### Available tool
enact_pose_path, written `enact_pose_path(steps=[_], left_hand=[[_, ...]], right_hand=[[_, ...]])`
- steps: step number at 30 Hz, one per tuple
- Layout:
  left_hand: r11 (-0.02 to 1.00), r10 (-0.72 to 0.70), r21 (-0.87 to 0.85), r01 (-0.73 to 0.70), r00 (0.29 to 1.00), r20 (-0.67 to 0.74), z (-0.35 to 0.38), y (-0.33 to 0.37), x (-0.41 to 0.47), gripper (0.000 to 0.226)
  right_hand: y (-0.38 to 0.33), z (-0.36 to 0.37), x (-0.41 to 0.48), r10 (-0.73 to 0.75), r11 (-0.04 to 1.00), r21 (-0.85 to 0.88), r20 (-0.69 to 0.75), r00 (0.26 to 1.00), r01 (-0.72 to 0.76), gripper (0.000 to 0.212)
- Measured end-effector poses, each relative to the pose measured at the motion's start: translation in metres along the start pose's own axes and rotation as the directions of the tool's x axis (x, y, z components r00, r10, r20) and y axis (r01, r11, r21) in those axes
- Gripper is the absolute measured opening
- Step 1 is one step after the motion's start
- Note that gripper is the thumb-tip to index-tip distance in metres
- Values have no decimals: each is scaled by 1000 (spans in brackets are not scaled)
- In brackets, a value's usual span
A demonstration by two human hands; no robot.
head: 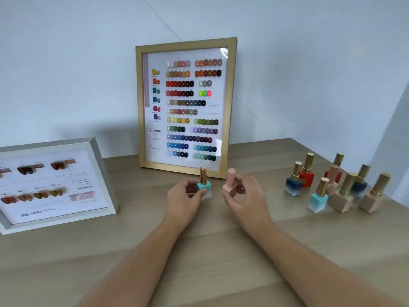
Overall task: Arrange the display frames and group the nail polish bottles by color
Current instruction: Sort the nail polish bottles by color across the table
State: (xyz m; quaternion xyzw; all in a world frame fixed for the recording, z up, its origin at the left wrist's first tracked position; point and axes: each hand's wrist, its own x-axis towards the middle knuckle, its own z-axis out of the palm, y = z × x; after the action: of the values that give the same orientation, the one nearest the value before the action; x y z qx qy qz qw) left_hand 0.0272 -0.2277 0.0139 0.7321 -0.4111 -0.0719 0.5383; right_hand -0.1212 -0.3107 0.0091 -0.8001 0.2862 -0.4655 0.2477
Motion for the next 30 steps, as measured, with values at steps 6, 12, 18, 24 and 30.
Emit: enact_pose_path(steps=[6,12,18,24,30], left_hand=[[983,139,-141,-114,973,183,68,57,-36,24],[965,227,-203,-163,909,350,132,103,-67,22],[973,218,-171,-156,863,456,186,128,-89,25],[984,168,-139,-115,864,475,220,141,-91,25],[991,133,-75,-110,874,467,232,142,-86,27]], right_hand=[[23,-92,-32,24,987,-154,-141,990,-46,33],[55,-174,-55,107,959,-218,-313,944,-181,34],[97,-228,-61,287,870,-254,-434,854,-422,26],[120,-242,-60,372,820,-282,-399,838,-498,29],[125,-241,-54,414,805,-290,-349,841,-517,32]])
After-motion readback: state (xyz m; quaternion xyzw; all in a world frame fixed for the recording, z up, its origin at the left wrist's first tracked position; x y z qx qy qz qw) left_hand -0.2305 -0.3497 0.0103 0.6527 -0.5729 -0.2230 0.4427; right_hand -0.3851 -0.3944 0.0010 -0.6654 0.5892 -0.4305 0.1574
